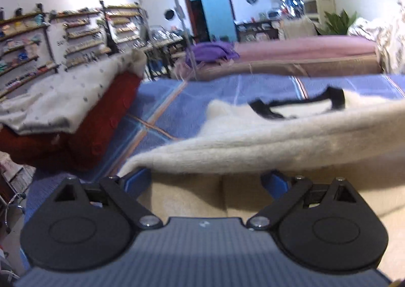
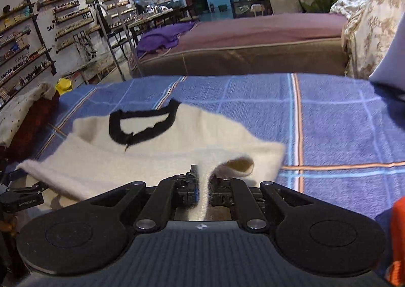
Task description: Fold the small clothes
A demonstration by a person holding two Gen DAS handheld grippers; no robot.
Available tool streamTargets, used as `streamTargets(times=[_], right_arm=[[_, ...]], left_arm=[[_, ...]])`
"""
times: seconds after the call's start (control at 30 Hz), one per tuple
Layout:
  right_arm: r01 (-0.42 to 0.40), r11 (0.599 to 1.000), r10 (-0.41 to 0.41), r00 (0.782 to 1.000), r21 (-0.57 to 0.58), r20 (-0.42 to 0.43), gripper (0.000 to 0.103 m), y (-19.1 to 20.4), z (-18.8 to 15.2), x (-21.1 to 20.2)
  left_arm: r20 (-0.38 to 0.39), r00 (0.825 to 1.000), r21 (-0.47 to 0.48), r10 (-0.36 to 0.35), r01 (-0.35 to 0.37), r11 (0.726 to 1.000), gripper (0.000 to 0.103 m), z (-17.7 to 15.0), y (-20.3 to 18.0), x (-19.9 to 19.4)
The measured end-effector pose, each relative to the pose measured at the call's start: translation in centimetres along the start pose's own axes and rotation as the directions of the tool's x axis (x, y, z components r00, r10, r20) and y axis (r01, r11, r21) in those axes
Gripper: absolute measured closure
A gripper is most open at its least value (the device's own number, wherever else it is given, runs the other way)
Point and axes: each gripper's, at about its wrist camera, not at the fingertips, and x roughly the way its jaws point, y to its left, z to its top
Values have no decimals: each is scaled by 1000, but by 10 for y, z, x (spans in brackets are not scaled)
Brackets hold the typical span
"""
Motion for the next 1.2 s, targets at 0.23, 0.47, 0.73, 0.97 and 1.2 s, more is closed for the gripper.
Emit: streamTargets(times=[0.23, 0.47, 0.73, 0.97, 1.2], right_arm=[[0, 996, -12, 989, -85, -150, 94, 13, -38, 44], [71, 967, -104, 987, -244, -126, 88, 40, -71, 69], [79, 983, -93, 993, -168, -76, 12, 32, -73, 35], [87, 983, -94, 995, -163, -33, 7, 41, -82, 5], [58, 985, -71, 995, -164, -76, 6, 52, -93, -1]], left_arm=[[-318, 938, -90, 141, -178, 980, 8, -29, 18, 33], [-394, 915, -242, 86, -194, 951, 0, -37, 86, 15], [-117, 983, -68, -142, 135, 989, 0, 4, 59, -24], [-175, 899, -143, -402, 381, 914, 12, 48, 63, 51], [-308, 844, -246, -439, 376, 893, 25, 33, 68, 135]])
